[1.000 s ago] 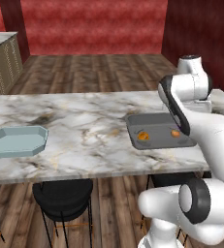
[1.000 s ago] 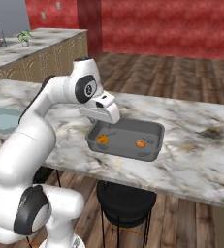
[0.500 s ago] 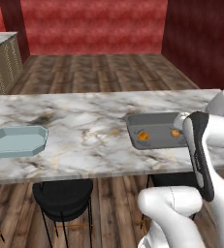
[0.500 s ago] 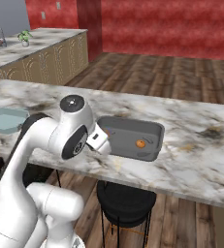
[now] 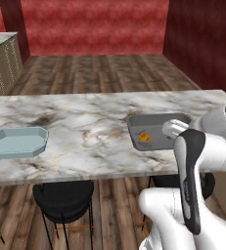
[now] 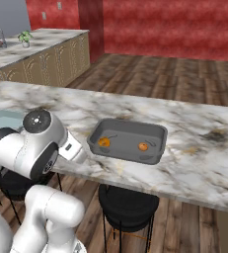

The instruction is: Place the cold items (tangerine and orange) from the fridge in one tupperware on the dining counter. Place the warm items (kebab skewer and hot dog) in the stove area in another tupperware.

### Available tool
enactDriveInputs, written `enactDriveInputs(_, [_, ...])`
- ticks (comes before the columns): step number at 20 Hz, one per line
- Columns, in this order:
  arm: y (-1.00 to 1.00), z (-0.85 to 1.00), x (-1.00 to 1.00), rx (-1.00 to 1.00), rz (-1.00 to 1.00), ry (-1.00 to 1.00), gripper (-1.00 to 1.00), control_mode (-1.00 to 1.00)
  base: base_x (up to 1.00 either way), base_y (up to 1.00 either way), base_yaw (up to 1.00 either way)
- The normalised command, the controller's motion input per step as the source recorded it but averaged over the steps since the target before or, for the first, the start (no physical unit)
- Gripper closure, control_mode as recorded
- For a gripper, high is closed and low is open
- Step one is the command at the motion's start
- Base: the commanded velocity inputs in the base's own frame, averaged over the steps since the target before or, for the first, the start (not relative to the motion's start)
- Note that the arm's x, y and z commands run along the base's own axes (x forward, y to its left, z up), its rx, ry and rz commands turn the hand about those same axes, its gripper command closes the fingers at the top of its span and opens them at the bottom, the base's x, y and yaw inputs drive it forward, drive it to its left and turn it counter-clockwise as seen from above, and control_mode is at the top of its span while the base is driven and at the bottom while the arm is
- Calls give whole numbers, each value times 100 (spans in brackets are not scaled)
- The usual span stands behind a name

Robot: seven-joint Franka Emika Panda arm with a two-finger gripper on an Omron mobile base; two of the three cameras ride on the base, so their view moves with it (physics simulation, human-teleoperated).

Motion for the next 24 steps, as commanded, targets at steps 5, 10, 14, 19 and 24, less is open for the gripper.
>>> enactDriveInputs(5, [39,-24,0,-9,0,1,-100,-100,0,0,0])
enactDriveInputs(10, [0,-11,-3,0,0,-2,-100,-100,0,0,0])
enactDriveInputs(14, [0,-8,-11,0,1,-5,-100,100,-9,0,3])
enactDriveInputs(19, [0,0,0,0,0,0,-100,100,-59,-2,49])
enactDriveInputs(24, [0,0,0,0,0,0,-100,100,-57,3,75])
